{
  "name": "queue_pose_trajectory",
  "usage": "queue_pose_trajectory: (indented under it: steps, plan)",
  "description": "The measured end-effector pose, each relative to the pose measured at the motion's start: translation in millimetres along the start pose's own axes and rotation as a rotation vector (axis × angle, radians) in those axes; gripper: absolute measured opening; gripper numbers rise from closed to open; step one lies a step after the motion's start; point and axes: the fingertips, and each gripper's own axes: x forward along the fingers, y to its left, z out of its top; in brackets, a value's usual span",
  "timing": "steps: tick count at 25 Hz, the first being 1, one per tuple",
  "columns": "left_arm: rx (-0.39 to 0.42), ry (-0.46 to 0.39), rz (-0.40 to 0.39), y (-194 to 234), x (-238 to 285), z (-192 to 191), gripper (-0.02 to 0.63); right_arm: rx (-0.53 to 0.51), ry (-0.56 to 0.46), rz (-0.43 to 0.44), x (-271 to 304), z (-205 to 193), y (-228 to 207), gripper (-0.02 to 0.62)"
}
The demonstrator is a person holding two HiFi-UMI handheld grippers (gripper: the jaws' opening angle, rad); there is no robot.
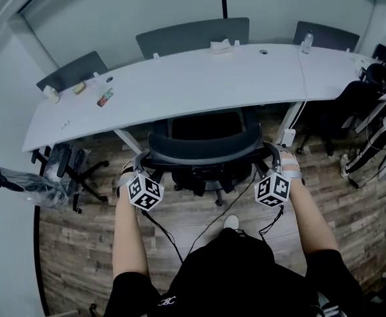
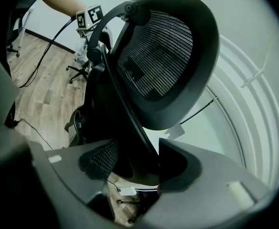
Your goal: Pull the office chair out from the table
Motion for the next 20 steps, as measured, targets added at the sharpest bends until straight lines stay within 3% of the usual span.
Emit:
queue_pose_trajectory:
  steps: [14,20]
  plan:
    - [-0.005,-0.043,0.013,-67,-76,-3,0.282,0.028,0.043,-0.036,-74,-16,31,0.267]
    - [0.002,-0.023,0.025,-91,-96,-11,0.279,0.028,0.071,-0.038,-95,-22,49,0.266]
